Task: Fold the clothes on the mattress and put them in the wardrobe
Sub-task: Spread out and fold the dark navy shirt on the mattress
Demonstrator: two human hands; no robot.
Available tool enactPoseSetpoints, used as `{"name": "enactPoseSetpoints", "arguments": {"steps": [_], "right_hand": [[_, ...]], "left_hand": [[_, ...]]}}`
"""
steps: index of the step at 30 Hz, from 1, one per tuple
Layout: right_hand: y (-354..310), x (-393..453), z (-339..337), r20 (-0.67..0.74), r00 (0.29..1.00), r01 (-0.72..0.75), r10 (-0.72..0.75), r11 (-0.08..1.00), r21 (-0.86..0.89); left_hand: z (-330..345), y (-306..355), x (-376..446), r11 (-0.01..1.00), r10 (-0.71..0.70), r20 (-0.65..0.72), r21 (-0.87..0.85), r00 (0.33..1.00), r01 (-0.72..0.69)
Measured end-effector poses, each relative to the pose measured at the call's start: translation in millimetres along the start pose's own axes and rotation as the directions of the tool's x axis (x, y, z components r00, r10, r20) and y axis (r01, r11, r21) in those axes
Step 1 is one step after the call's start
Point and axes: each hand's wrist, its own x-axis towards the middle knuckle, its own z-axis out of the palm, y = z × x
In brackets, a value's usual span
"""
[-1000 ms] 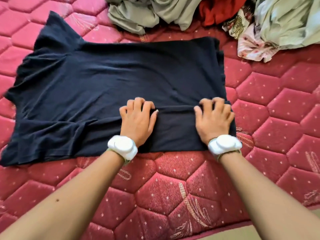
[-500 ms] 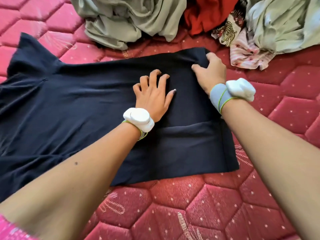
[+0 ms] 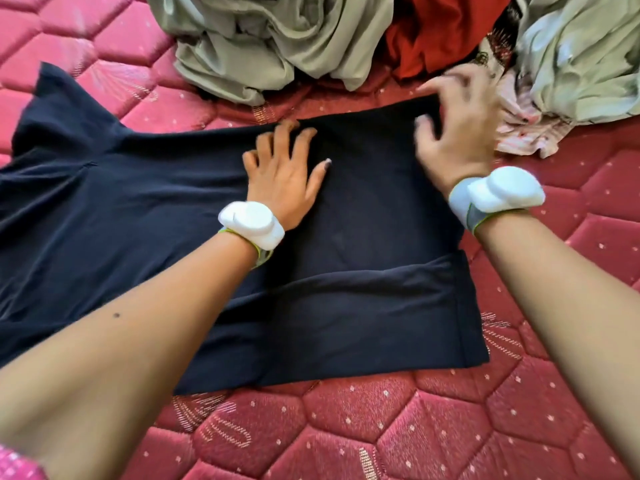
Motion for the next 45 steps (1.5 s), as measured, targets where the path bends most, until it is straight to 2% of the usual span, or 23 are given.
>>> {"name": "enactPoseSetpoints", "arguments": {"steps": [1, 2, 3, 4, 7, 10, 13, 16, 18, 20, 22, 24, 26, 28, 30, 32, 34, 36, 37, 39, 42, 43, 45], "right_hand": [[-8.7, -1.5, 4.8, 0.218, 0.972, 0.11, -0.092, 0.991, -0.07], [-16.8, -3.2, 10.3, 0.416, 0.901, 0.184, -0.121, 0.976, -0.116], [-21.5, -2.9, 16.5, 0.523, 0.846, 0.202, -0.099, 0.969, -0.143], [-26.2, -0.7, 19.4, 0.557, 0.829, 0.171, -0.046, 0.97, -0.175], [-26.0, 15.5, 21.8, 0.564, 0.821, 0.106, 0.091, 0.946, -0.307], [-25.5, 28.0, 9.6, 0.629, 0.746, 0.046, 0.216, 0.927, -0.373], [-26.2, 18.1, -4.7, 0.538, 0.843, 0.203, 0.007, 0.922, -0.329], [-25.7, -14.6, -28.1, 0.285, 0.918, 0.36, -0.277, 0.882, -0.304], [-21.8, -42.9, -40.5, 0.204, 0.895, 0.443, -0.398, 0.851, -0.283], [-12.7, -74.5, -41.6, 0.289, 0.834, 0.537, -0.469, 0.81, -0.235], [-1.3, -98.9, -37.2, 0.417, 0.757, 0.608, -0.503, 0.776, -0.167], [-0.2, -112.8, -40.0, 0.459, 0.767, 0.559, -0.448, 0.817, -0.138], [-5.2, -111.0, -47.6, 0.402, 0.834, 0.466, -0.379, 0.873, -0.142], [-10.8, -113.8, -56.4, 0.384, 0.853, 0.435, -0.353, 0.888, -0.151], [-10.9, -125.4, -57.1, 0.505, 0.796, 0.474, -0.334, 0.863, -0.176], [-15.0, -132.4, -60.6, 0.696, 0.704, 0.456, -0.142, 0.842, -0.289], [-40.8, -130.9, -72.5, 0.778, 0.618, 0.423, 0.114, 0.786, -0.451], [-60.4, -119.7, -82.3, 0.776, 0.531, 0.34, 0.341, 0.753, -0.563], [-76.6, -115.3, -81.1, 0.775, 0.503, 0.312, 0.382, 0.756, -0.576], [-117.0, -109.0, -66.2, 0.814, 0.508, 0.286, 0.281, 0.837, -0.467], [-180.2, -105.0, -21.6, 0.815, 0.579, 0.062, -0.028, 0.998, -0.009], [-196.8, -106.1, -9.5, 0.802, 0.592, -0.056, -0.074, 0.99, 0.132], [-235.0, -108.7, 25.1, 0.806, 0.587, -0.237, -0.074, 0.937, 0.258]], "left_hand": [[-2.3, -9.5, 5.9, 1.0, -0.023, 0.014, 0.008, 1.0, 0.023], [-4.1, -20.6, 10.8, 0.999, -0.029, 0.024, 0.022, 0.999, 0.028], [-6.5, -32.9, 14.7, 0.999, -0.017, 0.031, 0.041, 0.999, 0.016], [-8.5, -46.1, 17.4, 0.998, 0.002, 0.036, 0.058, 0.999, -0.004], [-19.4, -88.5, 20.2, 0.995, -0.013, 0.021, 0.103, 1.0, 0.011], [-35.8, -124.1, 14.6, 0.973, -0.068, 0.028, 0.225, 0.997, 0.06], [-50.6, -147.7, 2.5, 0.979, -0.02, 0.063, 0.205, 0.998, 0.007], [-68.8, -161.9, -19.2, 0.991, 0.086, 0.006, 0.102, 0.996, -0.086], [-77.8, -163.0, -42.6, 0.98, 0.174, -0.083, 0.11, 0.981, -0.165], [-73.3, -161.4, -74.6, 0.964, 0.246, -0.068, 0.126, 0.967, -0.236], [-59.3, -158.3, -100.9, 0.957, 0.271, 0.021, 0.105, 0.962, -0.272], [-50.4, -156.0, -121.2, 0.969, 0.235, 0.027, 0.074, 0.972, -0.236], [-52.2, -150.6, -127.6, 0.987, 0.148, -0.049, 0.07, 0.988, -0.144], [-53.1, -145.1, -132.5, 0.988, 0.126, -0.075, 0.101, 0.989, -0.119], [-50.8, -144.0, -140.5, 0.983, 0.145, 0.042, 0.105, 0.989, -0.148], [-49.1, -147.7, -147.0, 0.988, 0.148, 0.156, 0.024, 0.977, -0.154], [-58.7, -152.8, -151.9, 0.988, 0.143, 0.151, -0.082, 0.978, -0.131], [-58.5, -142.8, -146.3, 0.969, 0.127, 0.091, -0.226, 0.988, -0.104], [-62.4, -140.8, -148.3, 0.959, 0.075, 0.032, -0.276, 0.997, -0.063], [-66.3, -145.0, -157.9, 0.932, -0.125, -0.085, -0.352, 0.989, 0.087], [-70.1, -162.4, -170.4, 0.765, -0.437, -0.086, -0.559, 0.895, 0.32], [-69.5, -165.7, -169.8, 0.698, -0.5, -0.03, -0.606, 0.866, 0.382], [-62.9, -190.6, -173.5, 0.628, -0.567, 0.051, -0.619, 0.822, 0.472]]}}
